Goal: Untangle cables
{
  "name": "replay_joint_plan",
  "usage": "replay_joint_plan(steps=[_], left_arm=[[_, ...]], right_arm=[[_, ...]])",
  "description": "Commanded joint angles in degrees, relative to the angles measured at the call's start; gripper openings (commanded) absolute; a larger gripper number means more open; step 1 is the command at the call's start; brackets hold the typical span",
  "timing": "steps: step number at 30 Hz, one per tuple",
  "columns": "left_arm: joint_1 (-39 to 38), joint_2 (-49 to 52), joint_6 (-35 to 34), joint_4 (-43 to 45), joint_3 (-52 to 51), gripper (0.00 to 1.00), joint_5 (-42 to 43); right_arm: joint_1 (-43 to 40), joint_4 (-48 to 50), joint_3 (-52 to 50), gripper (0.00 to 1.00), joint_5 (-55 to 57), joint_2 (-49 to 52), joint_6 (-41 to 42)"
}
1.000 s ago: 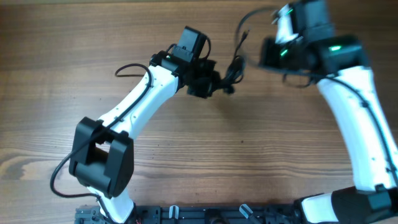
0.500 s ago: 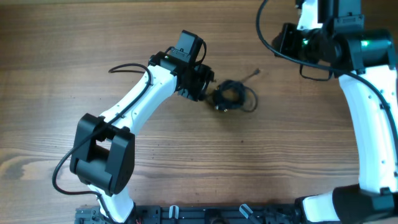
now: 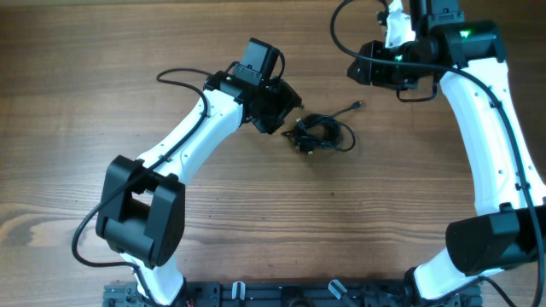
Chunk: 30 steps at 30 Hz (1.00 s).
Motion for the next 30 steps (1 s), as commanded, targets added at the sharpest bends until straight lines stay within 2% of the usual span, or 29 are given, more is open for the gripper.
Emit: replay_joint_plan(steps=[1, 5, 11, 16, 18, 24, 30], left_arm=[[-0.8, 0.0, 14.0, -0.2, -0.6, 0.53, -3.0], [-1.7, 0.1, 18.8, -1.8, -1.0, 0.52, -2.9], [-5.0, 1.1, 38.3, -0.7, -1.0, 0.5, -2.9], [-8.2, 3.0, 49.5, 0.0, -1.0, 0.45, -3.0], [-9.6, 4.0, 52.6, 0.1, -1.0, 0.47, -3.0], [-13.1, 6.7, 54.8, 1.4, -1.0, 0.57, -9.8], [-15.1, 9.9, 54.8, 3.8, -1.0, 0.54, -13.3]], right_arm=[[-2.9, 0.4, 0.6, 0.51, 0.0, 1.3, -1.0], [-5.8, 0.3, 0.6, 0.52, 0.0, 1.3, -1.2], [-7.8, 0.0, 0.6, 0.53, 0.0, 1.3, -2.7], [-7.8, 0.0, 0.6, 0.54, 0.2, 1.3, -2.7], [-7.8, -0.1, 0.6, 0.54, 0.2, 1.3, -2.7], [-7.8, -0.2, 0.5, 0.55, 0.2, 1.3, -2.9], [-7.8, -0.4, 0.5, 0.55, 0.2, 1.3, -3.1]])
